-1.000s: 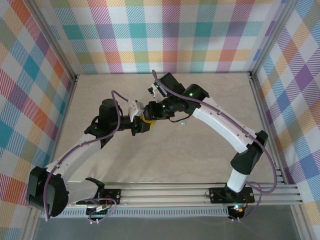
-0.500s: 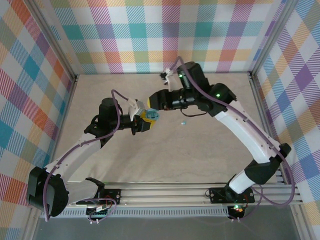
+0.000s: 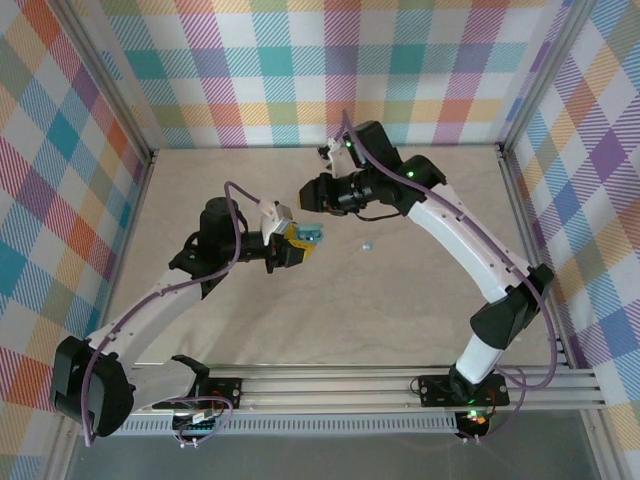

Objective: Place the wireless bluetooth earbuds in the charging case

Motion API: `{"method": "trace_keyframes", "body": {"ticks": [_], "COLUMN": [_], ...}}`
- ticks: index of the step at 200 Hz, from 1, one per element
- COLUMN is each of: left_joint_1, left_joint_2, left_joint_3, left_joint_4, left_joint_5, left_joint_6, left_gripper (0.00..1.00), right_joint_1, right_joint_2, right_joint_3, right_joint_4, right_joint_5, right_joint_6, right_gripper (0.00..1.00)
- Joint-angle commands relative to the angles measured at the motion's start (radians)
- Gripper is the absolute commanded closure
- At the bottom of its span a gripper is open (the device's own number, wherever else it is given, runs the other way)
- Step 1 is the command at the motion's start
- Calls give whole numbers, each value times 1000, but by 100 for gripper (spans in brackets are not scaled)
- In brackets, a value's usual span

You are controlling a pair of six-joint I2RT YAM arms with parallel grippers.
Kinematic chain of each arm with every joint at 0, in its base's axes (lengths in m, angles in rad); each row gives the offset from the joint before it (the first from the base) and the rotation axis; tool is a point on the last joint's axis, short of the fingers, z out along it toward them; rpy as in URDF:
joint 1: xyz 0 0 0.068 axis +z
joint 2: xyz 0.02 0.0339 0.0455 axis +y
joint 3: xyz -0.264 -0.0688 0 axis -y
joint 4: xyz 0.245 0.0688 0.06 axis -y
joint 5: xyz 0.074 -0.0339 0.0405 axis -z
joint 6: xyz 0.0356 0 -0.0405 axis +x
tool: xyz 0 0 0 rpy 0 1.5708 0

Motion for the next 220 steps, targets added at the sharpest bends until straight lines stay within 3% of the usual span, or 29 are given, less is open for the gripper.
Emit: {"method": "trace_keyframes", "body": {"ticks": [1, 51, 98, 142, 220], "left_joint_1": [-8, -8, -8, -8, -21], "left_joint_2": [-34, -32, -38, -48, -49], "left_joint_3": [11, 18, 23, 16, 43], "left_joint_4": [27, 40, 63, 117, 193], "left_joint_5": [8, 3, -22, -21, -11], "left_joint_6": [-26, -25, -78, -136, -255], "left_gripper": [100, 100, 100, 100, 100], "right_joint_1": [4, -8, -66, -74, -77], "right_joint_2": [-43, -225, -366, -338, -281], "right_joint_3": [-39, -224, -458, -503, -545], "right_joint_4": [-37, 23, 304, 440, 587], "right_joint_5": [-4, 81, -38, -137, -247], "right_joint_6": [-17, 27, 216, 313, 425], "right_gripper": [71, 71, 45, 38, 37]}}
